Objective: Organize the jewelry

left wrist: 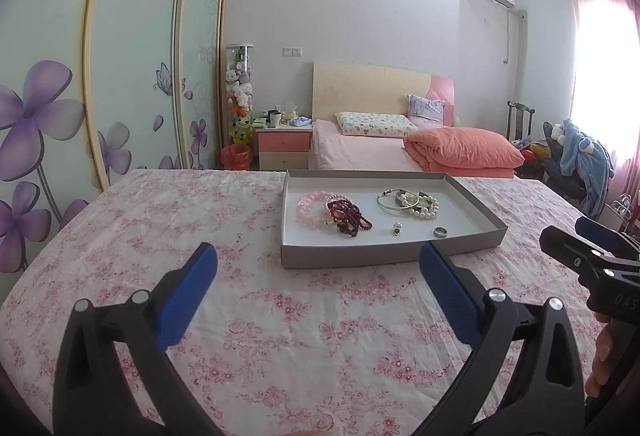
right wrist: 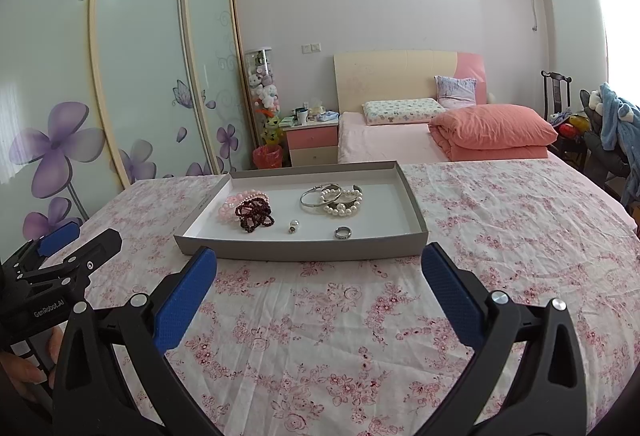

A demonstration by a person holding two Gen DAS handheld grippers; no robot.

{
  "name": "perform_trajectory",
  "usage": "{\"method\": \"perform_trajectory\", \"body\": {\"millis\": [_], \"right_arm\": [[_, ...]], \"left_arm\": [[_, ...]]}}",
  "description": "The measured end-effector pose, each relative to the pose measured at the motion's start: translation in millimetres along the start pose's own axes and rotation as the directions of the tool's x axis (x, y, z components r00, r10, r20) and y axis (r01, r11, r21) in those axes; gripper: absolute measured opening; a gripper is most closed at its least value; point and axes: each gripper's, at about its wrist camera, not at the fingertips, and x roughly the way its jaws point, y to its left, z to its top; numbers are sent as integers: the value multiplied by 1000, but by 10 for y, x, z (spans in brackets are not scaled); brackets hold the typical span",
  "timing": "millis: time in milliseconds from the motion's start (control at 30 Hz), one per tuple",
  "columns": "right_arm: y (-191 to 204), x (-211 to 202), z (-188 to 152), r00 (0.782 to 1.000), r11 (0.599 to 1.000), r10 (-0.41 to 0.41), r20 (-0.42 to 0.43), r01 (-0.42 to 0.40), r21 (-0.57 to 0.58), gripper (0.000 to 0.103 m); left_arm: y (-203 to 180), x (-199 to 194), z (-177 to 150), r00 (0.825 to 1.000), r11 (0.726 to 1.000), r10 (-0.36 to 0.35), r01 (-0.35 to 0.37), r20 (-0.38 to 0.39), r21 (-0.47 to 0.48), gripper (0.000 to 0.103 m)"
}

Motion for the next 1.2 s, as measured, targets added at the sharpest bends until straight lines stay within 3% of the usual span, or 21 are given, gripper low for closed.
{"method": "perform_trajectory", "body": {"millis": [1200], "right_arm": [[28, -7, -11, 1000, 1000, 4, -7, -4, 6, 101]], "left_arm": [[-26, -2, -19, 1000, 1000, -2, 2, -4, 0, 99]]}}
